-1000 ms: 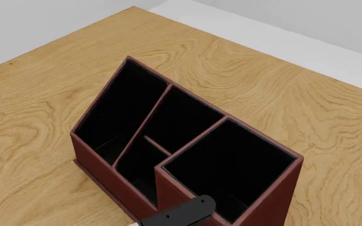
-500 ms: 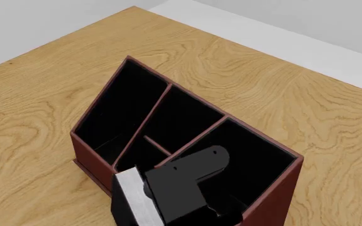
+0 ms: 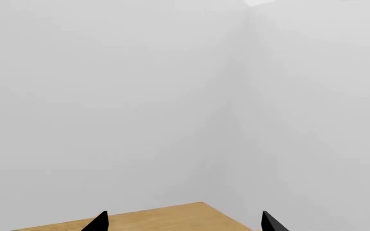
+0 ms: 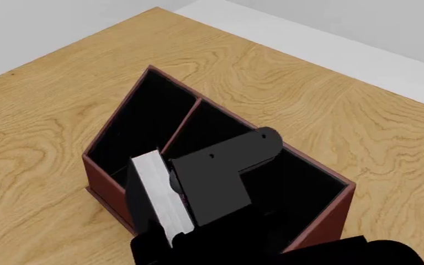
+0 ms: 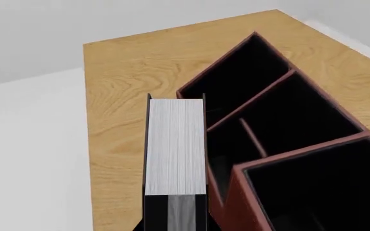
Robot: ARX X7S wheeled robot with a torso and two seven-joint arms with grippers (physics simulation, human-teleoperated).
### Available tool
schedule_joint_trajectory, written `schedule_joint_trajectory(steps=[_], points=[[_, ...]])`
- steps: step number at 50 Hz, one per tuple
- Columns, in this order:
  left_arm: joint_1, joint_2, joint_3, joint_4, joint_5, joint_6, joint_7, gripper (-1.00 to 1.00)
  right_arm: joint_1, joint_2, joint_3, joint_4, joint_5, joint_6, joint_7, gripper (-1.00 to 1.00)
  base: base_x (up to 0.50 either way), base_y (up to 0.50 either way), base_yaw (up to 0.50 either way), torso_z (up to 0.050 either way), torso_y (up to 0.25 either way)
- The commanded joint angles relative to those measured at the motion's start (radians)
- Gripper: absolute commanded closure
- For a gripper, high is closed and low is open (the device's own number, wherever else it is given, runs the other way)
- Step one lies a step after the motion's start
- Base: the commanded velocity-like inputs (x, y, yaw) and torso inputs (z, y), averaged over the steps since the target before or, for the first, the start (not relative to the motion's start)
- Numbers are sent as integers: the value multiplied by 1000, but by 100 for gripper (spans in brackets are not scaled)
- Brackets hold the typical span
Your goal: Pick up the book and place it in the right compartment of the caddy.
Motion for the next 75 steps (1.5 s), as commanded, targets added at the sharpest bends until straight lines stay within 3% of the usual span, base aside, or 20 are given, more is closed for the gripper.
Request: schedule_joint_trajectory(steps=[1,19,32,43,59,65,75], points=[[-1,-2,-4,-4,-4,4,-2,-100,91,4,9,0,41,2,40,100,0,0,0,0,0],[-2,-7,-11,-5,-16,6,-7,-100,260,48,8,34,164,-20,130,100,0,0,0,0,1],[1,-14,-28,6,-50,-2,-11,-100,272,105,45,52,180,-68,174,100,-1,0,0,1,2],[-77,-35,-53,28,-134,-67,-48,-100,409,127,-9,68,323,-131,358,100,0,0,0,0,2],[-56,-41,-89,25,-163,-41,-33,-100,416,205,12,102,344,-213,417,100,0,0,0,0,1],[-40,-39,-100,12,-186,-33,-17,-100,442,217,-20,111,375,-256,482,100,0,0,0,0,2],[-26,-55,-159,20,-259,-36,-19,-100,522,276,-192,102,413,-393,499,100,0,0,0,0,1]])
